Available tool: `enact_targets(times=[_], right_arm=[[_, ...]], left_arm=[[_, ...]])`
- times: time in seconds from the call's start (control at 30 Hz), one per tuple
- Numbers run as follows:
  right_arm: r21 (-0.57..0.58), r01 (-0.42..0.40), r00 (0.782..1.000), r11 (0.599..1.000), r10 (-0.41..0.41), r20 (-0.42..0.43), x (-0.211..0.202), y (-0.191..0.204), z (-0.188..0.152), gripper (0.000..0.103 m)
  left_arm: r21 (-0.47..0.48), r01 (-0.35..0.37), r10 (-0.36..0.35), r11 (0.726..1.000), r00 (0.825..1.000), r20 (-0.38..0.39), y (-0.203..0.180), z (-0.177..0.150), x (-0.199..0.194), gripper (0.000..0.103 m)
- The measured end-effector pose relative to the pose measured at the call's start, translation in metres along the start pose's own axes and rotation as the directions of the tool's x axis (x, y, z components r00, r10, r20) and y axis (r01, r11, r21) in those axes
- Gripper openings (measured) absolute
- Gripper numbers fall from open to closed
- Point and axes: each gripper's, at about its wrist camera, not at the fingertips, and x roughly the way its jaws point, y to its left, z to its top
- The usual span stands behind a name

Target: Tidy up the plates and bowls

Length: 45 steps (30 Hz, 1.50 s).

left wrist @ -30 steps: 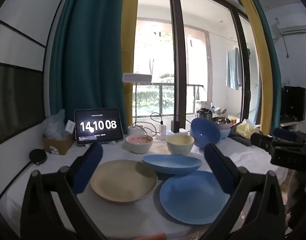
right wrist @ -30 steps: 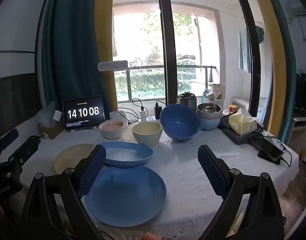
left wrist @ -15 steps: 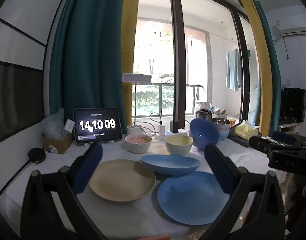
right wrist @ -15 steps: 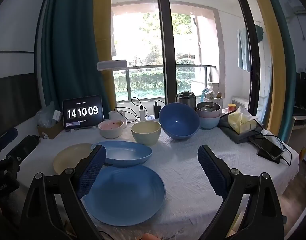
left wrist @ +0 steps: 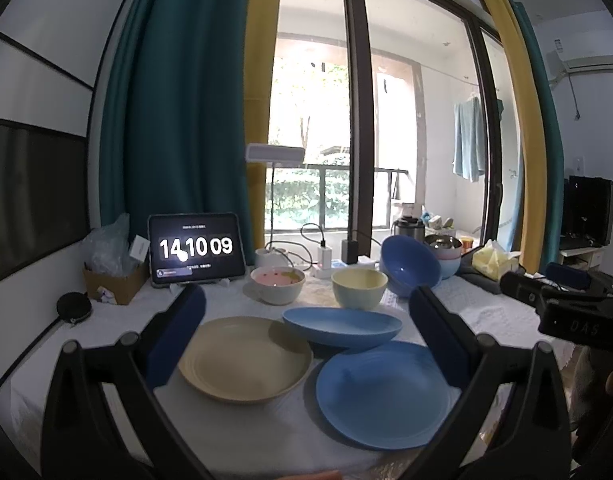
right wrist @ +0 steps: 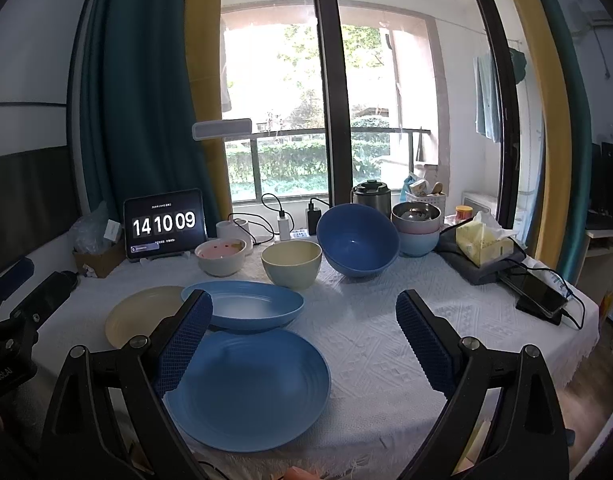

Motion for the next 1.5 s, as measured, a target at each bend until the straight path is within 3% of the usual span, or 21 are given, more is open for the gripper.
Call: enact_targets(times=[1.5], right_arm=[[0.010,0.005,1.000,1.000,-0.004,-0.015,0.0058,-0.0064,-0.0075,0.096]], left_arm=[[-0.011,0.002,-0.002,1.000,1.000,-0.015,0.0002,-0.0043,0.0018,0.102]])
